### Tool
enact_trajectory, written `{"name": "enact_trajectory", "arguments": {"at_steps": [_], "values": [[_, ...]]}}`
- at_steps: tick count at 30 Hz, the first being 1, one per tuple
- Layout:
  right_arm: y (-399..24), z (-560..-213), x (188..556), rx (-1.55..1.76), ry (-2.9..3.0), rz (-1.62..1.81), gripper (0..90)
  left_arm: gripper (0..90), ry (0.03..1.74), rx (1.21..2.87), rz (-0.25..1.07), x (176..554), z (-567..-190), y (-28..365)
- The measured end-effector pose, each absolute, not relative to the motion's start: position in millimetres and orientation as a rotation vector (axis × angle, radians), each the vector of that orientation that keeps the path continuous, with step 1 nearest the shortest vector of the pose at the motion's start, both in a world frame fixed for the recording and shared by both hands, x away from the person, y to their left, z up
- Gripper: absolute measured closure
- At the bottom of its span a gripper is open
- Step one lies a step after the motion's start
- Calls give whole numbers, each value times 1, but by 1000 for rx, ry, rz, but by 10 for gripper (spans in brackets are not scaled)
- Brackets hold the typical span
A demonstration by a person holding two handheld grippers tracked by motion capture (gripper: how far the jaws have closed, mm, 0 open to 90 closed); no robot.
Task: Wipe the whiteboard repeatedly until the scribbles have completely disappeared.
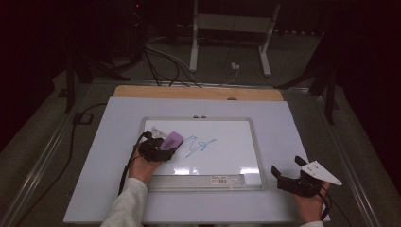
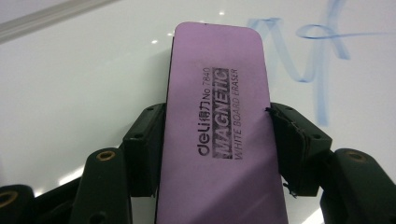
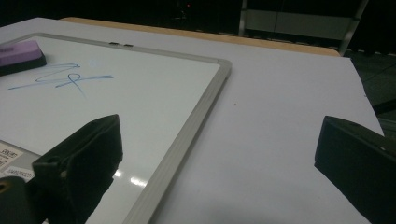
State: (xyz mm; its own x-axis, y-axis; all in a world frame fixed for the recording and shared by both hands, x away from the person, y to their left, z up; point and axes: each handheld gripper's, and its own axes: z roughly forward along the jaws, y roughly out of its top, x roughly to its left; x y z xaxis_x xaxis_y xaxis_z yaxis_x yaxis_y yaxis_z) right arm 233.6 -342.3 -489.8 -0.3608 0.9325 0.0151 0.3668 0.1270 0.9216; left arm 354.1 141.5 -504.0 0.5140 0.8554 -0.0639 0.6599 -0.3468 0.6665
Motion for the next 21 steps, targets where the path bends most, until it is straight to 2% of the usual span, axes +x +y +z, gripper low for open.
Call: {"name": "enact_trajectory", "arguments": {"at_steps": [5,17,21], "values": [[-342,-490,234,1254,1812,1215,13,415,1251,2102,402,353,-504,143],[-340,-491,234,1251,1817,1214,13,415,1057,2169,285,335,-505,108],[-340,-490,234,1249,1819,1212,13,415,1050,2178,283,334,-505,106]]}}
